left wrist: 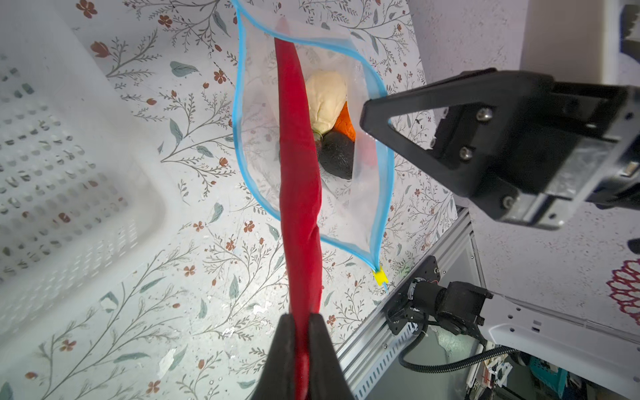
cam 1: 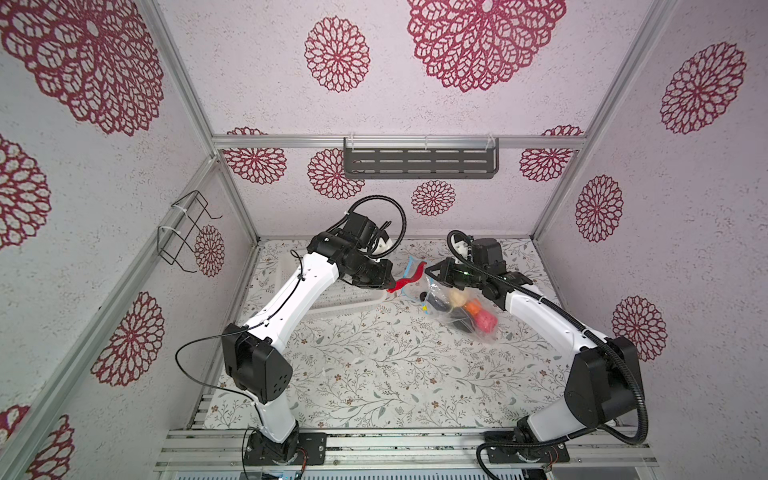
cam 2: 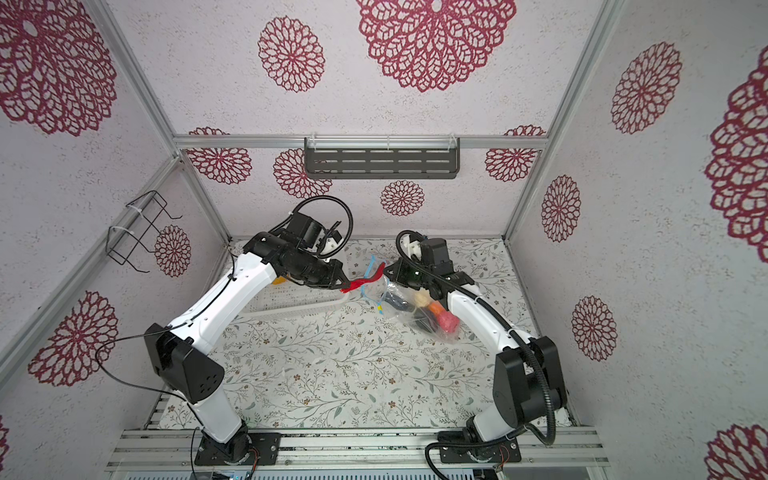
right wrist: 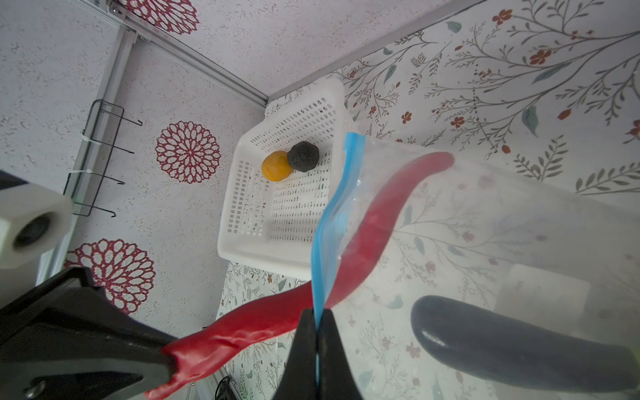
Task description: Place the food in the zip-top bag and seal the zipper
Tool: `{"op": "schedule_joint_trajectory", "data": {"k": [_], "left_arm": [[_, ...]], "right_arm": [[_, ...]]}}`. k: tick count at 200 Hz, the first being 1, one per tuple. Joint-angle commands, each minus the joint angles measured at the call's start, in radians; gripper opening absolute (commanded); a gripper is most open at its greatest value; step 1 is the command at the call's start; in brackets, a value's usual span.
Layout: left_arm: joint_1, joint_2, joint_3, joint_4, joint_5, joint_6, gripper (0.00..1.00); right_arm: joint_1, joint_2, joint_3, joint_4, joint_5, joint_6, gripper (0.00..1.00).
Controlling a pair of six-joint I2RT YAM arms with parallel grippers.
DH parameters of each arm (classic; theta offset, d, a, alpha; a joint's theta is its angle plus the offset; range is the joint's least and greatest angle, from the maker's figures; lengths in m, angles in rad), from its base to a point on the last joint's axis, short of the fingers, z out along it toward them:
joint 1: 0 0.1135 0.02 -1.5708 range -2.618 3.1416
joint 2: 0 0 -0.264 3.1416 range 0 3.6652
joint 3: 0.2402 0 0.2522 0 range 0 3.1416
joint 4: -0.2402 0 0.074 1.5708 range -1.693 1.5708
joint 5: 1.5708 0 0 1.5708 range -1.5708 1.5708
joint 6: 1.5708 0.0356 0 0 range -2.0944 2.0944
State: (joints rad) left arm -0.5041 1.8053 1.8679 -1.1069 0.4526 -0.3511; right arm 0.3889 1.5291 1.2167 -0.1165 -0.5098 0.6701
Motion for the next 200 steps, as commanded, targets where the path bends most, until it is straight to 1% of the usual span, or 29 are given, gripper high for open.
{"op": "schedule_joint_trajectory", "data": {"k": [1,43,74,96,100,113,133,155,158,179,200], "left_arm": [[-0.007,0.034,0.06,-0.006,0.021,0.041,0.05],[-0.009,0.108,0.146,-0.037,0.056,0.063,0.05],[-0.011,0.132,0.16,-0.057,0.063,0.087,0.09],[-0.01,0.149,0.197,-0.088,0.066,0.103,0.09],[-0.011,0.185,0.203,-0.096,0.067,0.107,0.08],[-0.011,0.198,0.224,-0.134,0.08,0.133,0.07],[-0.011,0.188,0.219,-0.189,0.09,0.184,0.11],[-0.01,0.169,0.196,-0.229,0.087,0.219,0.11],[-0.009,0.134,0.19,-0.231,0.086,0.223,0.11],[-0.009,0.094,0.151,-0.209,0.078,0.221,0.12],[-0.009,0.092,0.144,-0.19,0.083,0.208,0.13]], "right_arm": [[0.007,-0.052,-0.003,0.024,-0.015,-0.021,0.0],[0.009,-0.053,-0.006,0.025,-0.016,-0.021,0.0],[0.008,-0.058,-0.007,0.018,-0.013,-0.024,0.0],[0.009,-0.058,-0.008,0.025,-0.018,-0.022,0.0],[0.009,-0.058,-0.008,0.025,-0.018,-0.022,0.0],[0.01,-0.059,-0.006,0.019,-0.021,-0.029,0.0],[0.009,-0.066,0.011,-0.03,-0.021,-0.079,0.0],[0.009,-0.076,0.018,-0.063,-0.028,-0.13,0.0],[0.01,-0.078,0.019,-0.066,-0.03,-0.132,0.0],[0.009,-0.077,0.019,-0.066,-0.048,-0.147,0.0],[0.009,-0.076,0.011,-0.048,-0.082,-0.145,0.0]]}}
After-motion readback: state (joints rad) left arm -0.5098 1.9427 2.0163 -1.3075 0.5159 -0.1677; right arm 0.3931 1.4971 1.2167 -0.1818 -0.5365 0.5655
